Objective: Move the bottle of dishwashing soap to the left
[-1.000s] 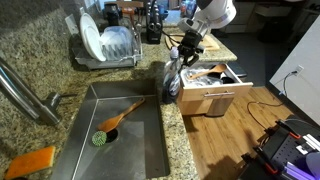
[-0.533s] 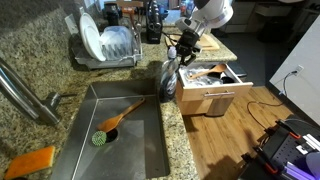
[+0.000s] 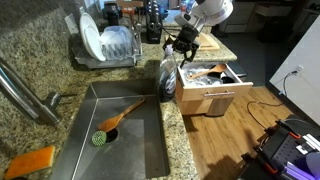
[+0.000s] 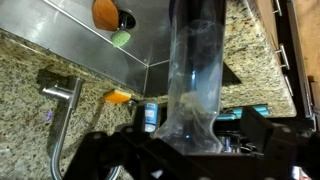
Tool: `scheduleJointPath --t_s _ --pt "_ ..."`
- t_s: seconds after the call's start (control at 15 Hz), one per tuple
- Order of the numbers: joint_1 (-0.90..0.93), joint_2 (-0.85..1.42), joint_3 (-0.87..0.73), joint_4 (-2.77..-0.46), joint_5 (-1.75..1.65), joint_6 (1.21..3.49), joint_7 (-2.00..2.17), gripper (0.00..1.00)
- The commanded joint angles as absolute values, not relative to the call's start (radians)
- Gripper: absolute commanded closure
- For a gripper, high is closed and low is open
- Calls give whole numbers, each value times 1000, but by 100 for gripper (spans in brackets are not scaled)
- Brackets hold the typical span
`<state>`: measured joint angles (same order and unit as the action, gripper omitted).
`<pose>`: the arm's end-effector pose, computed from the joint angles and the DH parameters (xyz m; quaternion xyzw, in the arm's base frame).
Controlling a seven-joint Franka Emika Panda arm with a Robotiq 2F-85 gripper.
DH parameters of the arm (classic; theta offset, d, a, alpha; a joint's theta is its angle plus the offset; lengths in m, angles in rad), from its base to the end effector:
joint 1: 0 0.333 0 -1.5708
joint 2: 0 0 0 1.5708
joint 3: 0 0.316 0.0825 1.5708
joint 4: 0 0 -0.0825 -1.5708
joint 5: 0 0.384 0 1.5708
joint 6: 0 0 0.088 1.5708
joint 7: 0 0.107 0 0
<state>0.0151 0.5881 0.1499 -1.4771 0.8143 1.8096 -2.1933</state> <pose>0.6764 0.1556 0.3463 -0.4770 -0.7693 -0.2863 0.3140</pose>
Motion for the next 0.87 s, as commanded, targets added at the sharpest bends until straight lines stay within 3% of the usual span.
scheduleJointPath --t_s 0.0,0.6,0.67,0.8 --pt "2 599 146 -1458 780 1774 -2181 0" --pt "-66 328 4 -1547 245 1535 -1982 0" --pt "-80 424 36 -1496 312 1561 -2014 0" --pt "-86 357 18 -1503 267 1527 -1997 0"
